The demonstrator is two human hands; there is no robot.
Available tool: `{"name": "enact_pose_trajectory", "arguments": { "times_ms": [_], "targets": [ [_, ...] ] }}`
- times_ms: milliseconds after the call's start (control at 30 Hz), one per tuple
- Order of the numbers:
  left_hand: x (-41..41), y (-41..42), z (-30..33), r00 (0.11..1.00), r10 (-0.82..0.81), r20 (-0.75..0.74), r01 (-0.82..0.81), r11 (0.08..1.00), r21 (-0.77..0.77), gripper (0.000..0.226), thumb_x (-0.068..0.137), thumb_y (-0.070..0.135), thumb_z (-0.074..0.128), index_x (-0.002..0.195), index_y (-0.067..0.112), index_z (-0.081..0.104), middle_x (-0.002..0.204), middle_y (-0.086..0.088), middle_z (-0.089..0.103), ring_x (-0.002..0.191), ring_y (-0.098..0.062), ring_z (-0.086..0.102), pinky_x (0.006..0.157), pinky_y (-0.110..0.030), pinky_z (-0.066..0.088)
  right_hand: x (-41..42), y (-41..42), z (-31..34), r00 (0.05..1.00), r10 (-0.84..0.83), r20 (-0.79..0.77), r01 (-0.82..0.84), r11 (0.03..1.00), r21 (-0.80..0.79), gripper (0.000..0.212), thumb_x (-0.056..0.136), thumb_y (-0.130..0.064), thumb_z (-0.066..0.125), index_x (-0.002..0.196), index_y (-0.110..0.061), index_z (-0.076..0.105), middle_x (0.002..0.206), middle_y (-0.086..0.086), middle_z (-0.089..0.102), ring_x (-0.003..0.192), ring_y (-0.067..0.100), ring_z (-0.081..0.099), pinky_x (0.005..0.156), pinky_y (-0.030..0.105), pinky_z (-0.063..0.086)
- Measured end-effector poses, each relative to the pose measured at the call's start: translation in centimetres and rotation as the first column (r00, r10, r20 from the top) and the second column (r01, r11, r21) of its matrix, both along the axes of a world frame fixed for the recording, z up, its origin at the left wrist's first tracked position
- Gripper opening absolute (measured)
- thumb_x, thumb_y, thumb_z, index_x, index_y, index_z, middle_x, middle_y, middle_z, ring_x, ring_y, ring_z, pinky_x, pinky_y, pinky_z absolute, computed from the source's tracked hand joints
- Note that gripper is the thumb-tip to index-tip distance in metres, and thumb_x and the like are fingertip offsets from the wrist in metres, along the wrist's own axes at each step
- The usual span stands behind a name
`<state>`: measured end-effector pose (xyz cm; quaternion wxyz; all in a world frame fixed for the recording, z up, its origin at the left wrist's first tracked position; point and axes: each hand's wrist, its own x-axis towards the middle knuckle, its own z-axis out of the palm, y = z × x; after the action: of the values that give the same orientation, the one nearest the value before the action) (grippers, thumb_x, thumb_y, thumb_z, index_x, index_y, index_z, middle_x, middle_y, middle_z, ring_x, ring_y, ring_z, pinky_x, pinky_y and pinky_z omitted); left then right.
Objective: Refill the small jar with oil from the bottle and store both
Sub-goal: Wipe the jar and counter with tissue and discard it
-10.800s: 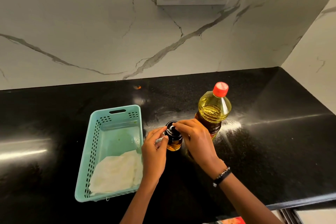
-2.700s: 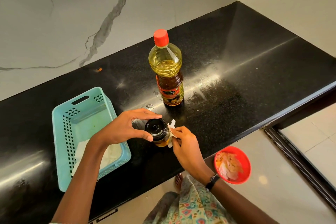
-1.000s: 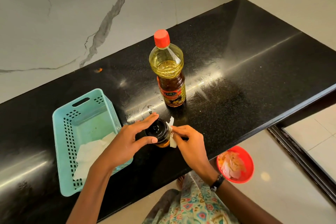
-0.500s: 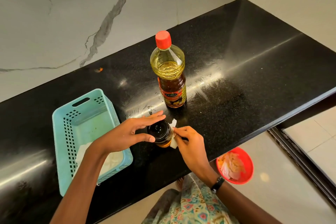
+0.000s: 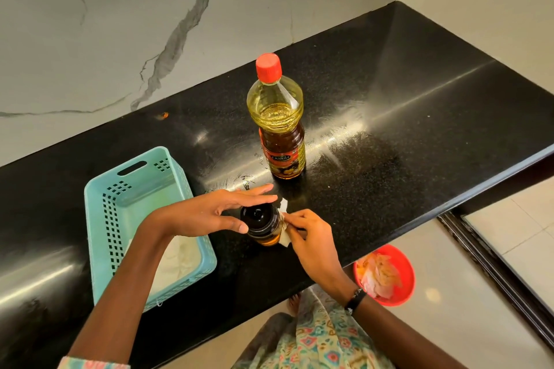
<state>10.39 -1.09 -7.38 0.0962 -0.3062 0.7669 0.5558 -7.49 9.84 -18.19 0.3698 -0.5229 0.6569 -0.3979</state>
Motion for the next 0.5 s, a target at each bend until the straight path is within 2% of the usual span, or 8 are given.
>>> {"name": "enact_pose_trajectory", "arguments": {
  "times_ms": [100, 200, 367, 433, 500],
  "targets": [
    [-0.1, -0.2, 0.1, 0.999, -0.040, 0.020, 0.040, 0.999, -0.010, 0.065, 0.092, 0.001, 0.055, 0.142, 0.036, 0.035, 0.151, 0.030, 0.019, 0.138, 0.014, 0.011, 0.101, 0.001, 0.021, 0.0, -0.1, 1.6, 0.996, -0.021, 0.091, 0.030, 0.995, -0.092, 0.025, 0.089, -0.006, 0.060, 0.112, -0.013, 0.068, 0.101, -0.006, 0.062, 0.093, 0.004, 0.062, 0.078, 0.017, 0.052],
    [-0.2, -0.4, 0.3, 0.998, -0.059, 0.033, 0.060, 0.998, -0.021, 0.065, 0.092, 0.003, 0.055, 0.142, 0.038, 0.034, 0.153, 0.026, 0.016, 0.139, 0.012, 0.008, 0.105, -0.002, 0.017, 0.0, -1.1, 2.2, 0.997, 0.009, 0.078, 0.003, 0.990, -0.140, 0.027, 0.089, -0.002, 0.059, 0.112, -0.012, 0.068, 0.103, -0.004, 0.063, 0.093, 0.007, 0.062, 0.078, 0.015, 0.051],
    [-0.3, 0.5, 0.8, 0.990, -0.095, 0.107, 0.108, 0.987, -0.117, 0.069, 0.096, 0.005, 0.049, 0.142, 0.049, 0.022, 0.152, 0.032, 0.004, 0.136, 0.018, -0.004, 0.106, -0.005, 0.000, -0.5, -1.6, 0.5, 0.996, 0.089, 0.011, -0.089, 0.995, -0.035, 0.029, 0.090, -0.002, 0.057, 0.115, -0.012, 0.067, 0.105, -0.002, 0.063, 0.093, 0.002, 0.058, 0.081, 0.007, 0.045],
    [-0.1, 1.6, 0.9, 0.999, -0.003, 0.041, 0.010, 0.986, -0.166, 0.072, 0.094, 0.002, 0.050, 0.142, 0.046, 0.019, 0.151, 0.030, 0.010, 0.138, 0.016, 0.001, 0.109, -0.005, 0.001, -0.9, -1.1, 0.0, 0.996, 0.079, 0.048, -0.079, 0.997, 0.002, 0.027, 0.090, -0.005, 0.057, 0.113, -0.014, 0.068, 0.103, -0.004, 0.063, 0.093, 0.002, 0.059, 0.080, 0.010, 0.045],
    [0.0, 3.3, 0.7, 0.970, 0.238, -0.050, -0.243, 0.944, -0.223, 0.072, 0.090, 0.005, 0.059, 0.141, 0.043, 0.026, 0.150, 0.026, 0.022, 0.138, 0.012, 0.014, 0.115, -0.016, 0.011, -1.2, -0.5, 0.2, 0.987, 0.043, 0.154, -0.046, 0.999, 0.019, 0.024, 0.090, -0.007, 0.059, 0.110, -0.016, 0.068, 0.103, -0.006, 0.065, 0.093, 0.000, 0.061, 0.078, 0.011, 0.048]
  ]
}}
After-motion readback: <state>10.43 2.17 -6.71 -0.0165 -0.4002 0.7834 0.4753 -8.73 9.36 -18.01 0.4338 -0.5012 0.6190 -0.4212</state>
